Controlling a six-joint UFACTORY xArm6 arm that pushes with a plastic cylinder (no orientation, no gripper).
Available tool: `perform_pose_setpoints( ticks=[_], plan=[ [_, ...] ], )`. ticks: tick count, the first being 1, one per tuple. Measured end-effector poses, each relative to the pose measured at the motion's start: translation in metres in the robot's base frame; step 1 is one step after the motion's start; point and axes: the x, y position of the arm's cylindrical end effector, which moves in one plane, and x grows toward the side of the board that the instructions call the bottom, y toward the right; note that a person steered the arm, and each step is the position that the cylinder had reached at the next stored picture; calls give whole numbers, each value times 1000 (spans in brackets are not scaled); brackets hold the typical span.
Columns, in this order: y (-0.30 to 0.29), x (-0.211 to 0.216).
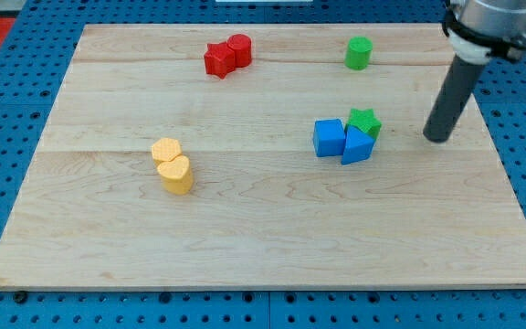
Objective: Move the green star to the center
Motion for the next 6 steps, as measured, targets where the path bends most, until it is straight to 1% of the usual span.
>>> perform_pose_setpoints(
  ticks=[1,6],
  plan=[
    [-15,11],
    [-87,-47]
  ],
)
